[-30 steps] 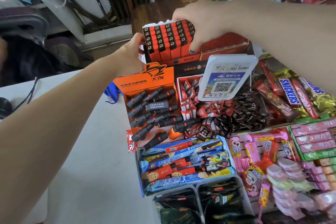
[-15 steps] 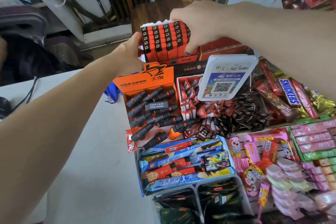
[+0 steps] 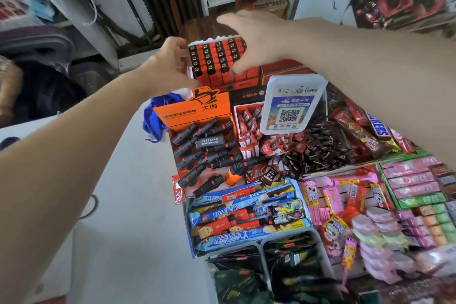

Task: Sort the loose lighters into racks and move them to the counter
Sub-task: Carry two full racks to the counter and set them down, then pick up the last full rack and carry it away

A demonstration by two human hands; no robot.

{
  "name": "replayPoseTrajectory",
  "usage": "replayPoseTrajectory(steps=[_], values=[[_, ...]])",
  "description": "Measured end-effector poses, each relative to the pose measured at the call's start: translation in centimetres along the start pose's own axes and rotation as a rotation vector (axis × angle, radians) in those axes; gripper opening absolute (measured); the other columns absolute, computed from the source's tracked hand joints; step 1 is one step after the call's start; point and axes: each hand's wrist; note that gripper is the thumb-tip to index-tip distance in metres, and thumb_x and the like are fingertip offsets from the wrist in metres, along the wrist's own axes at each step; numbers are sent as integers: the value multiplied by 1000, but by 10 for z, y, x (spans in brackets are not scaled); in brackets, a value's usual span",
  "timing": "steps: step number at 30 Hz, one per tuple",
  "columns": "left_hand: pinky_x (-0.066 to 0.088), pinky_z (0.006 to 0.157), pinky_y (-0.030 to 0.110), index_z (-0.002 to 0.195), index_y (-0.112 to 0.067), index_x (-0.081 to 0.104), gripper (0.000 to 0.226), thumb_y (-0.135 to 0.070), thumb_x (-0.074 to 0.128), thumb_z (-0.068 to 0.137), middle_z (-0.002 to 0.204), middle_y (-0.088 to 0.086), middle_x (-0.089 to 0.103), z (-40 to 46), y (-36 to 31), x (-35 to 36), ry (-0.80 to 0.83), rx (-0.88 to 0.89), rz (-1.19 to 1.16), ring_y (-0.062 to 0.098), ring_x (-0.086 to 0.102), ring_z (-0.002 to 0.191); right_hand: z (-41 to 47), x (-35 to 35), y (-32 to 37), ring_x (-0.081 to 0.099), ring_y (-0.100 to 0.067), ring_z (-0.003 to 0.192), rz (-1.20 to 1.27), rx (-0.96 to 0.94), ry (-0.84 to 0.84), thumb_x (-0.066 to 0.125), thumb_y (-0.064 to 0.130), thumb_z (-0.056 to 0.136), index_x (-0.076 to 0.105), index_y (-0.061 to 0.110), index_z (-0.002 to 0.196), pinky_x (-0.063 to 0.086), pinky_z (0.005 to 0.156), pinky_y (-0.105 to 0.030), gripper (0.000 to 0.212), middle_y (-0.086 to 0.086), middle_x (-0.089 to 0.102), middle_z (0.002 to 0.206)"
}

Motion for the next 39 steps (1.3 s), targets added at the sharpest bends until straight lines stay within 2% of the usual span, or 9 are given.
replayPoseTrajectory(steps=[1, 3, 11, 18, 22, 26, 29, 36, 39], values=[[50, 103, 33, 156, -13, 31, 99, -14, 91, 78, 149, -1, 50, -6, -5, -5, -37, -17, -43, 13, 55, 126, 21, -11, 0, 36, -30, 148, 49, 119, 72, 82, 46, 80, 21, 22, 163, 34, 118, -47, 106, -8, 35, 163], [50, 103, 32, 154, -16, 37, 91, -18, 89, 80, 147, -5, 53, -18, -19, -17, -137, -20, -114, 11, 56, 127, 34, -23, -1, 40, -24, 145, 206, 148, -167, 74, 43, 88, 30, 22, 160, 38, 114, -40, 87, -5, 40, 160], [49, 95, 17, 138, -22, 59, 49, -28, 77, 93, 132, -12, 66, -109, -87, -1, -335, 166, -252, -4, 64, 115, -39, -43, 28, 60, -6, 110, 548, 212, -543, 64, 37, 97, 52, 19, 141, 45, 92, -16, 49, 5, 61, 123], [52, 99, 27, 131, -21, 60, 35, -26, 70, 98, 122, -13, 66, -194, -116, 83, -268, 285, -207, 1, 64, 112, -175, 5, 53, 59, -1, 113, 714, 370, -781, 66, 29, 97, 57, 22, 137, 45, 98, -18, 41, 11, 62, 121], [47, 84, 8, 124, -16, 62, 25, -17, 69, 100, 109, -17, 66, -243, -103, 128, -236, 284, -292, -14, 61, 92, -272, 58, 71, 59, -1, 115, 774, 572, -938, 65, 29, 99, 56, 22, 139, 44, 94, -13, 41, 11, 62, 123], [49, 87, 12, 118, -17, 64, 20, -12, 68, 100, 111, -8, 70, -296, -82, 164, -103, 249, -432, -6, 65, 95, -362, 117, 99, 58, 7, 116, 837, 777, -1013, 63, 30, 100, 56, 30, 135, 50, 102, -33, 36, 16, 62, 126], [48, 84, 9, 119, -14, 65, 19, -11, 67, 100, 112, -5, 70, -329, -65, 189, -20, 224, -443, -7, 66, 96, -419, 162, 126, 58, 5, 116, 896, 924, -1050, 62, 30, 102, 55, 32, 135, 46, 95, -22, 35, 20, 61, 120], [49, 87, 17, 116, -18, 69, 15, -17, 67, 101, 113, -8, 72, -397, -29, 248, 130, 117, -367, -9, 66, 95, -532, 268, 194, 63, -5, 113, 997, 1283, -1149, 65, 34, 88, 60, 31, 128, 47, 90, -29, 40, 12, 68, 117], [49, 82, 15, 115, -20, 69, 15, -18, 68, 101, 112, -9, 73, -423, -24, 272, 170, 94, -322, -7, 66, 95, -572, 303, 217, 63, 5, 106, 1060, 1382, -1170, 66, 17, 98, 62, 35, 122, 46, 85, -11, 30, 11, 70, 116]])
Point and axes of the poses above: each hand's wrist, its own z-axis towards the middle knuckle, its own x-axis out of the palm, y = z × x
